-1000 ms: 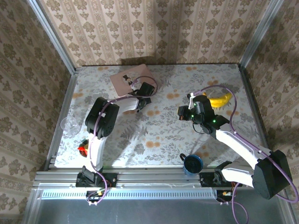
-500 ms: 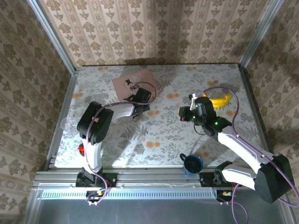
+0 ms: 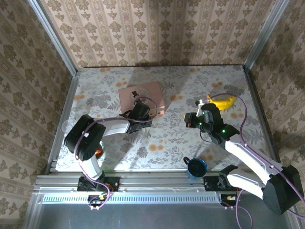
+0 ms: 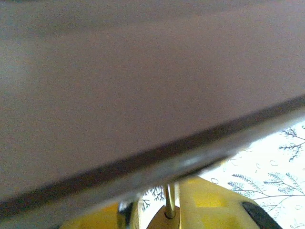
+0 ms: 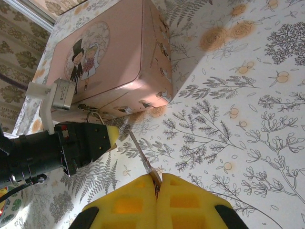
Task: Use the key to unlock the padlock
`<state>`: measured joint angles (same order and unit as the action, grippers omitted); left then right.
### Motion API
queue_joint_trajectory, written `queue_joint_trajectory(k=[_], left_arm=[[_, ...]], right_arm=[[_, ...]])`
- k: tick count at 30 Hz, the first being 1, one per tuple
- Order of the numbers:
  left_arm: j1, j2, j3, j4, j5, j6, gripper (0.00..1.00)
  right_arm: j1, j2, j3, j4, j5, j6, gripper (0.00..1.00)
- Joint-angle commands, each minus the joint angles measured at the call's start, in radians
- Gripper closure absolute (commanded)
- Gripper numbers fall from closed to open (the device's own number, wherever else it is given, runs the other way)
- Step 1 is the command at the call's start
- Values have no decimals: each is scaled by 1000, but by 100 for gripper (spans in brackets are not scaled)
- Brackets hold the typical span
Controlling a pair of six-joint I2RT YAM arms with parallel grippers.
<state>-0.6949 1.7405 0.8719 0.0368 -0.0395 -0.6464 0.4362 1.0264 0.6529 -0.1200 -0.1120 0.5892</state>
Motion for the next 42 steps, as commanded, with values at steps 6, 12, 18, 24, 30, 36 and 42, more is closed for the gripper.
queue_joint_trajectory(k=[6,12,18,24,30,36,42], left_arm=[[-7,-13,-5,-85,-22,-14,37],[-19,-7,59,-174,-97,-27,16],[-43,27,156,-330,-215,-18,17],[-95,43,194,-423,-313,18,22],[-118,74,202,-426,-317,7,26],[-119,100,204,-376,-325,-18,31],[-119,131,232,-352,-317,-34,36]], right_arm=[[-4,-8,-5,-30,23,14,100],[-4,12,11,-31,31,-3,100],[-5,37,31,-29,32,-12,100],[-5,55,40,-15,26,-12,100],[-5,76,46,6,16,-13,100],[-5,86,45,23,-6,-6,100],[-5,84,33,36,-9,3,100]])
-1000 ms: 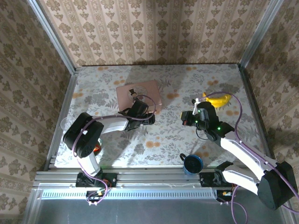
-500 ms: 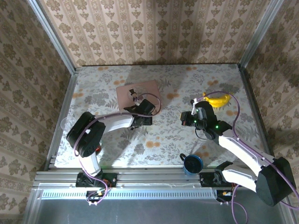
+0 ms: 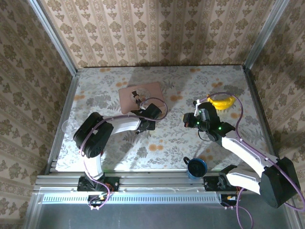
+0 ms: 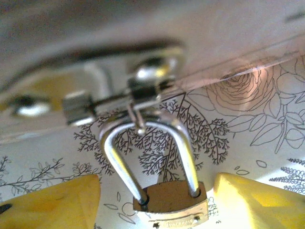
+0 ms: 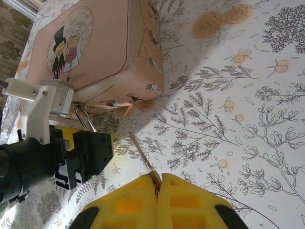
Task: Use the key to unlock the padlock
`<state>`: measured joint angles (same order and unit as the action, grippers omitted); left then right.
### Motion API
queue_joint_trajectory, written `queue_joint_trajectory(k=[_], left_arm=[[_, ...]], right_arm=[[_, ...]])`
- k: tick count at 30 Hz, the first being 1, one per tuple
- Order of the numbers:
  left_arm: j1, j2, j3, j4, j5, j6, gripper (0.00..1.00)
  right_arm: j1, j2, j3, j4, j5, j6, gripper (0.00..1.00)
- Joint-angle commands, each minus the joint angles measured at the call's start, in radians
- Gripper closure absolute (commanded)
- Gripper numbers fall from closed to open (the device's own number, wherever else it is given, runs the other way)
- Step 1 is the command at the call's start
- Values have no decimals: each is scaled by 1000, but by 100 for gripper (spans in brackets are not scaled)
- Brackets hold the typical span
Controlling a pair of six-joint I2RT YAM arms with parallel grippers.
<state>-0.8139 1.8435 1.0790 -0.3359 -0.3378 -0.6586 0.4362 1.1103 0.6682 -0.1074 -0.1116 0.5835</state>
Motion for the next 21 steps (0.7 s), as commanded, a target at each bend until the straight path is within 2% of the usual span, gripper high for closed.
queue_joint_trajectory(k=[1,7,21], left_arm=[[-1,30,25,30,-14,-24,36],[5,43,35,59,9,-43,44],[11,64,48,107,45,-33,46]], right_arm=[[-5,0,16,25,-11,9,100],[-5,-7,11,21,-10,7,100],[-5,0,5,32,-16,10,100]])
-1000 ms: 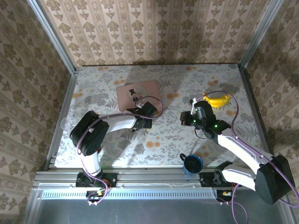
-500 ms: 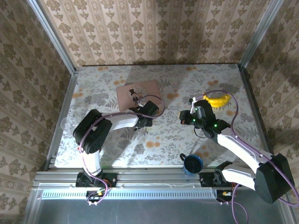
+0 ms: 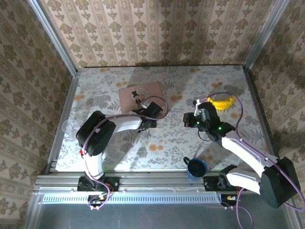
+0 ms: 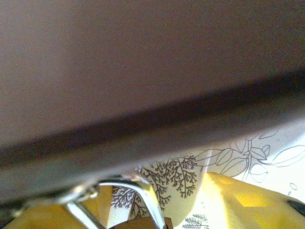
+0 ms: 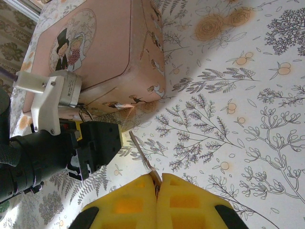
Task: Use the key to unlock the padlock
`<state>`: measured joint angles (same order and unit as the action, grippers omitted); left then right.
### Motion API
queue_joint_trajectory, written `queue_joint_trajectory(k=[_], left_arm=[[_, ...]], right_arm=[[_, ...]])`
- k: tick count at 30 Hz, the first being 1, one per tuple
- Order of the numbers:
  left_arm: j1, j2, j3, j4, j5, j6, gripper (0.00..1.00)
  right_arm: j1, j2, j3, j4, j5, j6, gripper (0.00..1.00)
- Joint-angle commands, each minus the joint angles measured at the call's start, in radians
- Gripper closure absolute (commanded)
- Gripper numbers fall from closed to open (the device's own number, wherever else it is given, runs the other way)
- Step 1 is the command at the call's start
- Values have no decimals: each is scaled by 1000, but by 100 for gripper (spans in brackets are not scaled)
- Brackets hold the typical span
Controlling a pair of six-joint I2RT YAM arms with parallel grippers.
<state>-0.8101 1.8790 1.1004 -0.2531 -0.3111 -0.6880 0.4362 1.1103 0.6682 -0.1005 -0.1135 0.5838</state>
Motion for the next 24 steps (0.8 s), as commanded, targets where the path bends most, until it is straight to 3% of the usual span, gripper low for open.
queue_joint_trajectory(k=[1,24], left_arm=[[10,32,30,26,20,-4,46],[22,5,-26,-72,-32,-139,49]], right_arm=[[-5,0,5,24,-15,10,100],[-5,-3,-7,27,-19,17,100]])
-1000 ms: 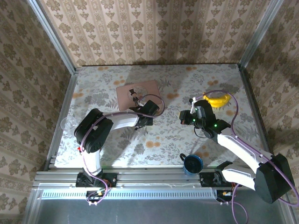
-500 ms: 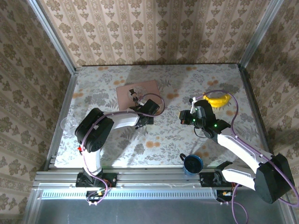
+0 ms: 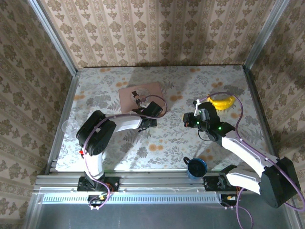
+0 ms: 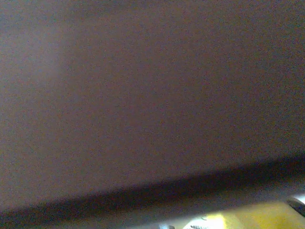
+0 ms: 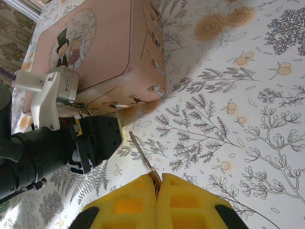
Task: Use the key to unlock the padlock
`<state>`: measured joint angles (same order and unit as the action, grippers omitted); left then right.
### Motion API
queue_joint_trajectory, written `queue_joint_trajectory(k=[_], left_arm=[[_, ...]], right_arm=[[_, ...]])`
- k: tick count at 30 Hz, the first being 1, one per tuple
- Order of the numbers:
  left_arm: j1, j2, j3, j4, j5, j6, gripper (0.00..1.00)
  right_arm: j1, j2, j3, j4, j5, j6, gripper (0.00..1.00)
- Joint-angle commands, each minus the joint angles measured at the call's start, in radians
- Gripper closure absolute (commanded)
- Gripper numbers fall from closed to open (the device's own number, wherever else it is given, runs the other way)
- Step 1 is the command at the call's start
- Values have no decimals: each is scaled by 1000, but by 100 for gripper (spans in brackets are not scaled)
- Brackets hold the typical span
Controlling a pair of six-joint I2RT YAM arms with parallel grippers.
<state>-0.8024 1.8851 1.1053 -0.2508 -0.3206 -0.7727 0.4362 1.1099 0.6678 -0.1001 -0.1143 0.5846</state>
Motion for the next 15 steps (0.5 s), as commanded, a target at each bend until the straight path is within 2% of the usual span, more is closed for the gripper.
queue_joint_trajectory(k=[1,15], left_arm=[[13,-4,-33,-82,-27,-64,49],[2,-30,-56,-121,-41,-107,50]], right_arm=[[-5,-1,-5,27,-19,15,100],[-5,13,-6,38,-24,19,100]])
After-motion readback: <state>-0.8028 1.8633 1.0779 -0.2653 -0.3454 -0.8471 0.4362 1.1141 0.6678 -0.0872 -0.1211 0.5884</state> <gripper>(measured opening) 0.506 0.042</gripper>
